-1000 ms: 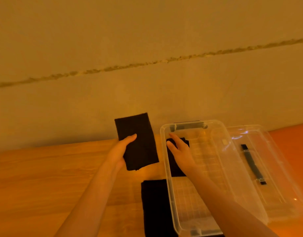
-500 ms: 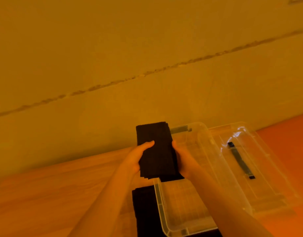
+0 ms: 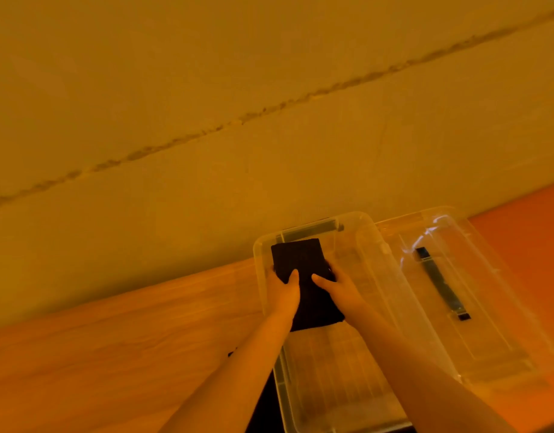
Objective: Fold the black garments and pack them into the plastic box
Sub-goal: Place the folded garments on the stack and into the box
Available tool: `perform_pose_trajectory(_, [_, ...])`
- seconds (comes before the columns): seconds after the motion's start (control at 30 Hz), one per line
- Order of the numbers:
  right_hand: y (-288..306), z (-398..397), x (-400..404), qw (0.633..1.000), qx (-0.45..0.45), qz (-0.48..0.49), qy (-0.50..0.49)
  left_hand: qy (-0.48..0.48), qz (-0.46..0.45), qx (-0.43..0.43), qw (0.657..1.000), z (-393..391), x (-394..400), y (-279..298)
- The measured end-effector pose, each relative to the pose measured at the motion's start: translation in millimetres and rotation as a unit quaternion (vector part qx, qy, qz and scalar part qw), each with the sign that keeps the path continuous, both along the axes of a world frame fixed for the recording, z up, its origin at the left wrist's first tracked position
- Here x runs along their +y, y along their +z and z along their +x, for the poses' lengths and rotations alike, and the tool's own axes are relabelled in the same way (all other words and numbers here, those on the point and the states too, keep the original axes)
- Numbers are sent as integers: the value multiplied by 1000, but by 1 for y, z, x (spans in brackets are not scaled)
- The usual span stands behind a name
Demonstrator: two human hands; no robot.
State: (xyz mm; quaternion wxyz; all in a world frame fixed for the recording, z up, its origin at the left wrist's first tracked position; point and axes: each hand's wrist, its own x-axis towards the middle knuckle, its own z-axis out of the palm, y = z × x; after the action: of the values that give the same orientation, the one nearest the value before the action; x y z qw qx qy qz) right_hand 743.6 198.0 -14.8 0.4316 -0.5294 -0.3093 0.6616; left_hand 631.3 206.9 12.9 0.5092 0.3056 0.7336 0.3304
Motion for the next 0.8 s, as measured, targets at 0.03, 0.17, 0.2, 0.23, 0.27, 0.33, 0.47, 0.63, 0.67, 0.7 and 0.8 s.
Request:
perform_pose_trajectory(0.03, [-4, -2, 5, 1000, -2, 4, 2, -14, 8, 57, 998, 2, 2, -3])
perform_pose_trajectory(0.17, [-33, -9, 18, 999, -35, 27, 15, -103, -8, 256, 961, 6, 3, -18])
perform_pose_trajectory(0.2, [-38, -11, 18, 998, -54, 32, 19, -132, -19, 279, 951, 8, 1, -19])
perform_pose_trajectory(0.23, [-41, -13, 18, 996, -80, 34, 20, -152, -33, 291, 944, 10, 0, -19])
perform_pose_trajectory(0.27, [-43, -16, 17, 992, -119, 35, 20, -160, -47, 294, 941, 13, -1, -17])
perform_pose_trajectory(0.33, [-43, -19, 14, 976, -209, 50, 25, -164, -59, 300, 938, 18, 0, -11])
perform_pose_trajectory(0.47, [-40, -17, 8, 900, -409, 135, 68, -289, 75, 469, 831, 8, 5, -13])
perform_pose_trajectory(0.63, [-59, -7, -1, 859, -436, 211, 166, -451, 24, 540, 710, -4, 18, -29])
perform_pose_trajectory(0.67, [-65, -5, -1, 860, -434, 208, 171, -455, 9, 535, 712, -3, 20, -32])
perform_pose_trajectory(0.7, [-65, -2, 1, 858, -437, 206, 177, -450, 1, 530, 719, -1, 20, -36])
perform_pose_trajectory(0.8, [-61, 3, 1, 834, -458, 220, 213, -426, 3, 525, 737, 0, 19, -43])
